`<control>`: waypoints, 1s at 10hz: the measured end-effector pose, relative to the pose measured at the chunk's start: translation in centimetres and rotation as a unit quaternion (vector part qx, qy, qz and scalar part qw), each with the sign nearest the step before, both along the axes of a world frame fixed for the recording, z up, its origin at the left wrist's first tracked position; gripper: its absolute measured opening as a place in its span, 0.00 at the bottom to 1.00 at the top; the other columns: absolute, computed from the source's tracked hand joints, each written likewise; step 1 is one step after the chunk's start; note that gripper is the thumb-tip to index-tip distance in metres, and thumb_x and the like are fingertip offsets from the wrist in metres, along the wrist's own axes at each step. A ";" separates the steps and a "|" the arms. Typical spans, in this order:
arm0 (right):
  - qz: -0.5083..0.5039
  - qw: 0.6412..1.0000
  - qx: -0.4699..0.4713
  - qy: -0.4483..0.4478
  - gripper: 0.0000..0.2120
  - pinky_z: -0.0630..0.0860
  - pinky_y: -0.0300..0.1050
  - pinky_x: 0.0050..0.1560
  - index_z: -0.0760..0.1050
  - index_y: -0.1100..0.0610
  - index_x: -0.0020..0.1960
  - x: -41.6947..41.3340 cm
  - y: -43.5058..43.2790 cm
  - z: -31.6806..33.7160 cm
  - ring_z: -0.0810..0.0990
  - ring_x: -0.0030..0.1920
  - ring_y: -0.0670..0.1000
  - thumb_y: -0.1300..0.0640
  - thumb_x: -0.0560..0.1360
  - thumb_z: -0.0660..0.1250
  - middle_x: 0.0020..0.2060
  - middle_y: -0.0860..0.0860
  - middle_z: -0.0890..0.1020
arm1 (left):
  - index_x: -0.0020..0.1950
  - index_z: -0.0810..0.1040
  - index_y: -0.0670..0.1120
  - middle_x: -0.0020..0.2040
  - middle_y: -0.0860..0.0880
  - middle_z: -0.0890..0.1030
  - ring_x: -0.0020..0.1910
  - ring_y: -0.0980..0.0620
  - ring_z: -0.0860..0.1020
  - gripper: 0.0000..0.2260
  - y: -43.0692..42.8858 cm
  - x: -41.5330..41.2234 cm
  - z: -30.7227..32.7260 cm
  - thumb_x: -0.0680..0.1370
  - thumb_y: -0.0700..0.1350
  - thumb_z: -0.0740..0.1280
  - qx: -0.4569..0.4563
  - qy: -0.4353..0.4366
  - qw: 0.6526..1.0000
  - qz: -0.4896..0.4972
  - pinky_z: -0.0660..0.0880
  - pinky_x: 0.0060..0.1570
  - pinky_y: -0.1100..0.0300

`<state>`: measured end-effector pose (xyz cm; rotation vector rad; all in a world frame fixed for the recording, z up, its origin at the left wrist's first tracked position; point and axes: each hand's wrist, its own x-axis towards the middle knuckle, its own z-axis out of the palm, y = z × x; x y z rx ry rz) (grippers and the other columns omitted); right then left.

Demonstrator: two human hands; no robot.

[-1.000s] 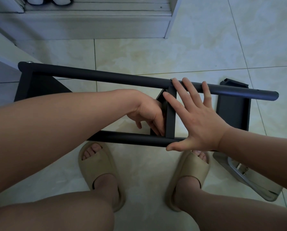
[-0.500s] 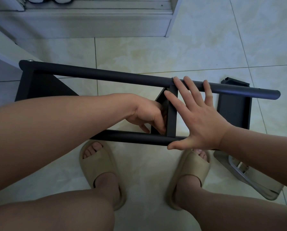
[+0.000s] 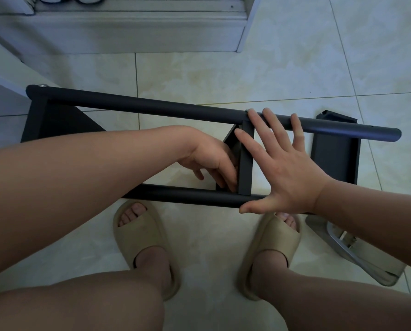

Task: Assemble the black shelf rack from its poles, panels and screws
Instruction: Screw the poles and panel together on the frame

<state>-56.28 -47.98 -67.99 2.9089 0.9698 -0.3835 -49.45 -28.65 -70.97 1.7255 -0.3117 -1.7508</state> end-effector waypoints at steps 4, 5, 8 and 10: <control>0.000 1.000 0.001 -0.001 0.62 0.43 0.77 0.74 0.51 0.56 0.83 0.0 0.0 0.0 0.44 0.81 0.65 0.16 0.64 0.53 0.82 0.61 0.47 | 0.59 0.78 0.55 0.62 0.55 0.82 0.58 0.62 0.76 0.13 -0.4 -0.1 0.4 0.77 0.44 0.73 0.012 -0.017 1.000 -0.019 0.63 0.73 0.41; -0.001 1.000 0.000 0.002 0.62 0.42 0.77 0.74 0.50 0.56 0.83 0.0 0.1 0.0 0.43 0.81 0.64 0.15 0.64 0.53 0.82 0.61 0.46 | 0.57 0.79 0.55 0.62 0.55 0.81 0.56 0.63 0.75 0.11 -0.4 0.1 0.5 0.77 0.43 0.72 0.014 -0.015 0.999 -0.029 0.63 0.73 0.42; -0.001 1.000 -0.003 0.004 0.62 0.43 0.77 0.74 0.50 0.56 0.83 0.0 0.2 0.1 0.43 0.81 0.65 0.15 0.64 0.53 0.82 0.61 0.46 | 0.64 0.78 0.52 0.58 0.55 0.84 0.62 0.56 0.78 0.15 -0.3 0.0 0.1 0.77 0.45 0.71 0.012 0.001 1.000 -0.029 0.61 0.72 0.38; 0.000 1.000 -0.004 0.004 0.62 0.43 0.77 0.74 0.50 0.56 0.83 0.0 0.1 0.0 0.43 0.81 0.64 0.15 0.64 0.53 0.82 0.61 0.46 | 0.58 0.79 0.55 0.62 0.54 0.82 0.61 0.59 0.76 0.11 -0.4 0.1 0.2 0.77 0.43 0.71 0.010 -0.002 1.000 -0.029 0.63 0.72 0.39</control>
